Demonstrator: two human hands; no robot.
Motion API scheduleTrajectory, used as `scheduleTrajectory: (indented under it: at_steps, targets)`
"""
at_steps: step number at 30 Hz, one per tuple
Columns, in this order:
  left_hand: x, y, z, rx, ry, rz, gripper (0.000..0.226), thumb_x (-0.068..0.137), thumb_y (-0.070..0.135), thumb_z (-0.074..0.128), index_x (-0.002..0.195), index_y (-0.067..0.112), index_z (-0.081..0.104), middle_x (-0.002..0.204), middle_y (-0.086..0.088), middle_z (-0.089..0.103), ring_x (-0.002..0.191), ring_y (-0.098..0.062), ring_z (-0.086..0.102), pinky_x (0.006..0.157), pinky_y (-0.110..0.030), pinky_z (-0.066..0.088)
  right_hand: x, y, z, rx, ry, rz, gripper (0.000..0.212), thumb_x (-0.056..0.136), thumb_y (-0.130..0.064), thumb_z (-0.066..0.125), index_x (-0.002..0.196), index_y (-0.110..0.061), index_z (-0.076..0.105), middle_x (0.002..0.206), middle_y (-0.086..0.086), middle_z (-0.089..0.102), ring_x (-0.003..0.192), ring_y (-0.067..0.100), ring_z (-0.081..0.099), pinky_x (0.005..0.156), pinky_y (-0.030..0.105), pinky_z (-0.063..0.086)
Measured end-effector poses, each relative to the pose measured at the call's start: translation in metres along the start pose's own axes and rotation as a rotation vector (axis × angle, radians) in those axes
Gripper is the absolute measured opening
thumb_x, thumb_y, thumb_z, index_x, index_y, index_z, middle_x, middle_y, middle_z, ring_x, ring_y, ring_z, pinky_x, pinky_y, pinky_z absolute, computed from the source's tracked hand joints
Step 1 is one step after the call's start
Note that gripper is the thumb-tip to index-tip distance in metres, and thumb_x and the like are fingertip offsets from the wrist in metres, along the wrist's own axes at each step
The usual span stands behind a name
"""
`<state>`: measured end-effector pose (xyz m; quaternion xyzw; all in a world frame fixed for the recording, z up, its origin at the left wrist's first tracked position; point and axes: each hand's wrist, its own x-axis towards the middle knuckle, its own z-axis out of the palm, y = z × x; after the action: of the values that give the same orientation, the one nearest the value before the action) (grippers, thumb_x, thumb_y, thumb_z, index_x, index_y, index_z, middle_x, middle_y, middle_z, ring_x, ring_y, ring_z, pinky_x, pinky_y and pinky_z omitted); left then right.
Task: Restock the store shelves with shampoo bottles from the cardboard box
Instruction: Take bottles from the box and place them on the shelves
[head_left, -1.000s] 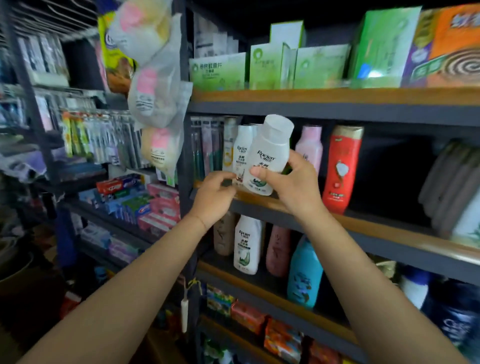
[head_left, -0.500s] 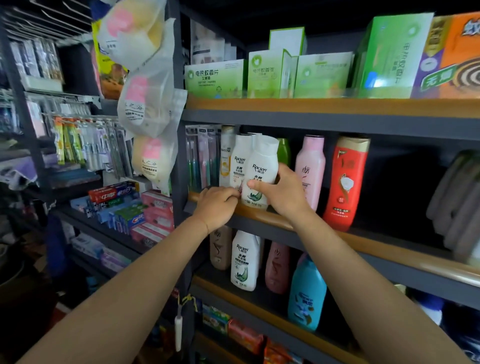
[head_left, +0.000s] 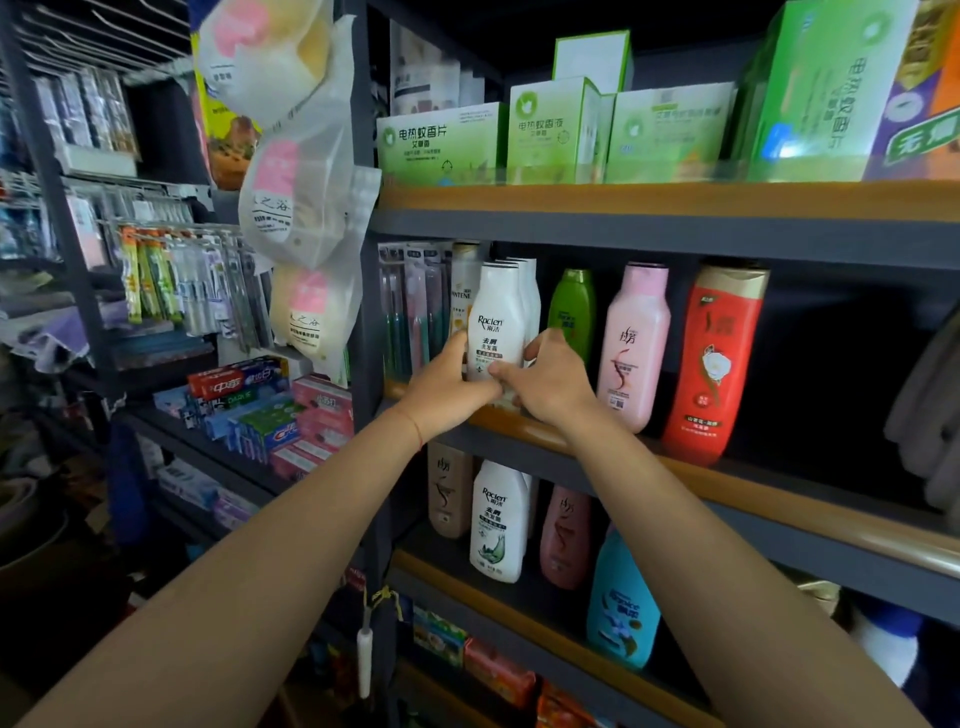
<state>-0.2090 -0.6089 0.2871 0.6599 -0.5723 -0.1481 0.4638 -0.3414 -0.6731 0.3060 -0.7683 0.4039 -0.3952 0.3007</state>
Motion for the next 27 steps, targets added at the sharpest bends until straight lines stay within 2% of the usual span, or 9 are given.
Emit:
scheduleTrajectory:
  at_steps: [3, 8, 11, 13, 15, 17, 19, 24, 27]
  targets:
    - [0.002, 0.002, -0.001, -0.034, 0.013, 0.004, 0.053, 0.08, 0.028, 0.072, 0.125, 0.035, 0.045, 0.114, 0.012, 0.065, 0.103, -0.011, 0.063, 0.092, -0.04, 0.055, 0.002, 0.0, 0.001, -0.007, -0.007, 0.026, 0.043, 0.083, -0.026, 0.077, 0.102, -0.01, 0.042, 0.1, 0.01, 0.065, 0.088, 0.029, 0.069, 0.075, 0.04, 0.057]
    - [0.003, 0.001, -0.002, -0.055, 0.045, -0.022, 0.061, 0.079, 0.019, 0.074, 0.131, 0.026, 0.043, 0.113, 0.006, 0.065, 0.104, -0.013, 0.063, 0.093, -0.041, 0.053, 0.005, -0.006, 0.004, -0.085, -0.071, 0.035, 0.043, 0.085, -0.019, 0.071, 0.117, -0.004, 0.045, 0.106, 0.01, 0.062, 0.093, 0.027, 0.066, 0.074, 0.034, 0.052]
    - [-0.005, 0.003, -0.001, -0.092, 0.078, 0.029, 0.059, 0.086, 0.014, 0.069, 0.137, 0.026, 0.042, 0.118, 0.011, 0.062, 0.108, -0.009, 0.06, 0.086, -0.023, 0.05, -0.003, -0.005, 0.005, -0.15, 0.017, -0.065, 0.028, 0.084, -0.016, 0.066, 0.106, -0.005, 0.052, 0.099, 0.009, 0.06, 0.093, 0.026, 0.06, 0.071, 0.029, 0.041]
    - [-0.019, 0.001, -0.001, -0.086, 0.261, 0.087, 0.055, 0.09, 0.011, 0.065, 0.139, 0.025, 0.043, 0.116, 0.013, 0.057, 0.103, -0.001, 0.055, 0.083, -0.015, 0.044, -0.016, -0.006, 0.007, -0.128, 0.182, -0.261, 0.014, 0.083, -0.014, 0.065, 0.091, -0.011, 0.054, 0.093, 0.008, 0.057, 0.089, 0.024, 0.055, 0.069, 0.022, 0.035]
    - [-0.039, -0.013, -0.003, -0.077, 0.47, 0.134, 0.042, 0.089, 0.009, 0.062, 0.129, 0.02, 0.056, 0.11, 0.006, 0.061, 0.1, -0.008, 0.058, 0.088, -0.024, 0.049, -0.038, -0.01, 0.016, -0.037, 0.206, -0.396, 0.011, 0.085, -0.012, 0.064, 0.083, -0.014, 0.053, 0.082, 0.002, 0.055, 0.074, 0.014, 0.052, 0.061, 0.015, 0.034]
    - [-0.064, -0.043, -0.007, -0.065, 0.514, 0.117, 0.02, 0.091, 0.01, 0.06, 0.106, 0.021, 0.067, 0.096, 0.004, 0.068, 0.091, -0.01, 0.064, 0.085, -0.033, 0.054, -0.059, -0.012, 0.035, 0.11, 0.046, -0.397, 0.013, 0.089, -0.012, 0.062, 0.08, -0.012, 0.054, 0.072, -0.001, 0.055, 0.062, 0.007, 0.049, 0.057, 0.013, 0.038]
    - [-0.095, -0.085, -0.012, -0.097, 0.466, -0.047, 0.016, 0.094, 0.014, 0.058, 0.091, 0.025, 0.07, 0.084, 0.005, 0.07, 0.08, -0.014, 0.067, 0.078, -0.038, 0.057, -0.076, -0.003, 0.07, 0.19, -0.196, -0.324, 0.019, 0.093, -0.015, 0.061, 0.076, -0.01, 0.054, 0.064, -0.001, 0.055, 0.056, 0.007, 0.051, 0.056, 0.019, 0.042]
    - [-0.219, -0.24, -0.016, -0.104, 0.383, -0.577, 0.013, 0.088, 0.028, 0.058, 0.083, 0.035, 0.066, 0.08, -0.001, 0.07, 0.076, -0.025, 0.069, 0.078, -0.052, 0.058, -0.135, 0.071, 0.21, 0.138, -0.686, 0.001, 0.023, 0.097, -0.023, 0.057, 0.08, -0.008, 0.057, 0.059, 0.002, 0.057, 0.048, 0.008, 0.056, 0.052, 0.025, 0.044]
    - [-0.315, -0.316, -0.013, 0.001, 0.346, -0.85, 0.013, 0.093, 0.024, 0.058, 0.094, 0.035, 0.065, 0.098, 0.004, 0.068, 0.093, -0.024, 0.066, 0.087, -0.044, 0.056, -0.191, 0.12, 0.301, 0.049, -0.915, 0.18, 0.021, 0.098, -0.023, 0.055, 0.081, -0.011, 0.056, 0.063, 0.003, 0.059, 0.055, 0.015, 0.059, 0.052, 0.029, 0.049]
